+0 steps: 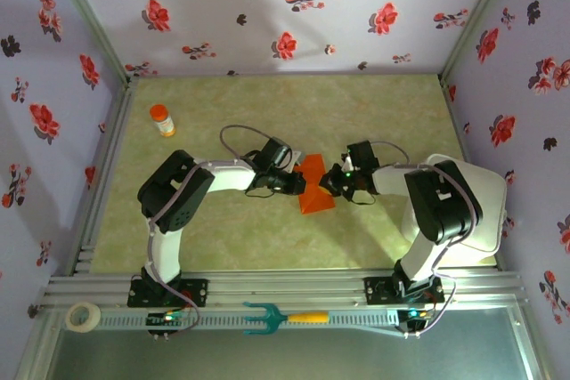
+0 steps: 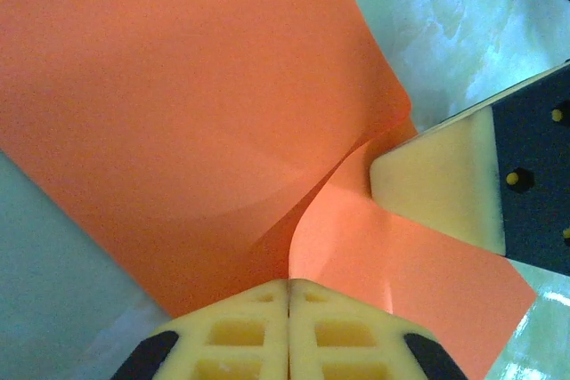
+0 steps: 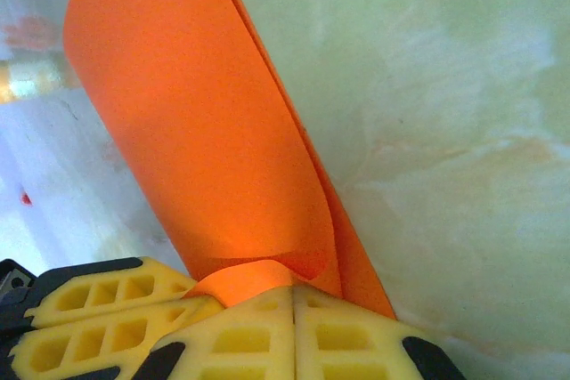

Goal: Fold a paper plane with a square sheet of paper (pick it up from the middle)
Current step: Fold the triangle a second time at the center of the table.

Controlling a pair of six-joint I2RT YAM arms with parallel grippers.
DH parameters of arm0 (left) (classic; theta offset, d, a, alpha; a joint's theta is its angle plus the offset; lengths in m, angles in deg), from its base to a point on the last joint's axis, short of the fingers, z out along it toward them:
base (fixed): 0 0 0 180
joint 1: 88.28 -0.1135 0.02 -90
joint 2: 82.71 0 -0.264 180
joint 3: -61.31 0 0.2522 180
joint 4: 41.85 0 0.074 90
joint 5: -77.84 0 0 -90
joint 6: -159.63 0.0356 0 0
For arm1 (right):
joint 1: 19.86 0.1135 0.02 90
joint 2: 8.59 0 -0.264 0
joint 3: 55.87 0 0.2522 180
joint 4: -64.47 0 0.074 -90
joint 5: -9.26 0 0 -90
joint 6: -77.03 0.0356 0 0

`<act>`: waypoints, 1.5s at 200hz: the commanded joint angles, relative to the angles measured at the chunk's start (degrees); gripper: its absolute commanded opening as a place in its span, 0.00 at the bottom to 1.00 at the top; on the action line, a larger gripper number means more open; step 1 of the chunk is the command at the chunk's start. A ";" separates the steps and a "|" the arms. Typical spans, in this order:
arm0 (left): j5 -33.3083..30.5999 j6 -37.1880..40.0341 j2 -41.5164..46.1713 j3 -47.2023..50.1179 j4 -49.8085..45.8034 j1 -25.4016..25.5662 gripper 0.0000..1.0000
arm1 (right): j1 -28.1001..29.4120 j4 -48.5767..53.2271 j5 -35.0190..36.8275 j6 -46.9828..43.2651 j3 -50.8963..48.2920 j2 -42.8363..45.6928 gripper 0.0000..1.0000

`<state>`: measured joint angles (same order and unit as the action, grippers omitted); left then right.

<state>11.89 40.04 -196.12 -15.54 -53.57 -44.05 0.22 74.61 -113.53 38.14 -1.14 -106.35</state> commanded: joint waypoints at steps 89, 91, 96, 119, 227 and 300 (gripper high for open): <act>-0.60 1.28 -2.12 -0.10 -4.77 -0.28 0.08 | -3.81 3.50 3.53 -0.68 1.71 -3.66 0.08; -0.66 1.28 -2.14 -0.10 -4.86 -0.28 0.08 | -3.92 3.48 3.53 -0.38 1.60 -3.73 0.08; -0.59 1.28 -2.16 -0.10 -4.92 -0.28 0.08 | -4.20 3.20 3.52 0.27 1.39 -3.76 0.08; -0.61 1.29 -2.06 0.07 -5.03 -0.28 0.08 | -4.78 3.68 4.04 2.30 1.89 -3.03 0.08; -0.33 1.03 -2.26 0.34 -4.60 -0.27 0.08 | -5.78 -1.30 6.63 5.38 1.12 1.40 0.08; -0.38 1.11 -2.09 -0.19 -4.77 -0.28 0.08 | -0.90 -1.57 -2.79 1.90 0.69 3.01 0.09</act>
<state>11.93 40.04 -196.18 -15.69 -53.79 -44.05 -3.41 72.80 -112.46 41.81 -0.05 -103.20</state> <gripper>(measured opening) 0.084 0.088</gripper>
